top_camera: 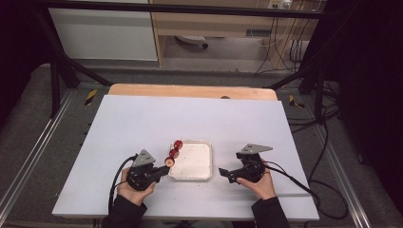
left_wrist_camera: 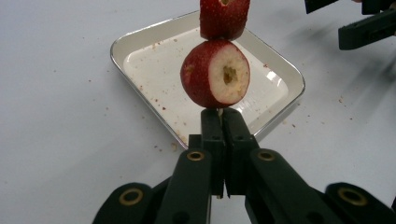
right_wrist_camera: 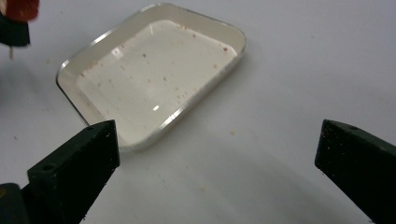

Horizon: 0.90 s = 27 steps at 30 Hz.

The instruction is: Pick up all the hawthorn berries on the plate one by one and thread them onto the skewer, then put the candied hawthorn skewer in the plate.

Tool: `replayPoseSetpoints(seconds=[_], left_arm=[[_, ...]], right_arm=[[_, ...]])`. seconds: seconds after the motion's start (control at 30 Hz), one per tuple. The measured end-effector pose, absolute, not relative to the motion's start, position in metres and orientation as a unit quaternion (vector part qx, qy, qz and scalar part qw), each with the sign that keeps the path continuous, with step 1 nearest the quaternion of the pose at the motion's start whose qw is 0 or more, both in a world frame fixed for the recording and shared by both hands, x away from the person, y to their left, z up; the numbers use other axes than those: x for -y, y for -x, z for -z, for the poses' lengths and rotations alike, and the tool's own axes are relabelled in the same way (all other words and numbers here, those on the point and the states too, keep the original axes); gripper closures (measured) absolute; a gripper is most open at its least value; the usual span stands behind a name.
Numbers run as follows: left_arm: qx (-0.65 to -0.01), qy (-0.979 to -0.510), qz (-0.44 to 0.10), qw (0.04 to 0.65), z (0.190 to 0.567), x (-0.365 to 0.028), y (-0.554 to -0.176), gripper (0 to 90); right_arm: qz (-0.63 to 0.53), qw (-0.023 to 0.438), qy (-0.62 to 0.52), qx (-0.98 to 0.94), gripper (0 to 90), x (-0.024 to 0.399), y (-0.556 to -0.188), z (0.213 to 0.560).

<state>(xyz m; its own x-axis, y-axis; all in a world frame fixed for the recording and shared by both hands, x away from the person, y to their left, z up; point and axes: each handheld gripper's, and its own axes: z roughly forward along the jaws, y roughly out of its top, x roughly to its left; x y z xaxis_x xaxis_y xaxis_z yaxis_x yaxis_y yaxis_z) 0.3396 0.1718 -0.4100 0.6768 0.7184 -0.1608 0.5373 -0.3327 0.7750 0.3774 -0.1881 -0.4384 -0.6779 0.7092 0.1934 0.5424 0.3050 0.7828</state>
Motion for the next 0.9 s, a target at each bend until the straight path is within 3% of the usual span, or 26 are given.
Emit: replayPoseSetpoints(seconds=[0.43,0.9], left_arm=[[-0.385,-0.838,-0.089,0.377,0.398,-0.156,-0.372,88.5],[-0.392,-0.861,-0.065,0.318,0.409,-0.127,-0.398,88.4]], right_arm=[[-0.419,0.120,-0.403,-0.805,0.8,0.233,-0.364,0.451],[-0.419,0.114,-0.407,-0.803,0.7,0.240,-0.360,0.451]])
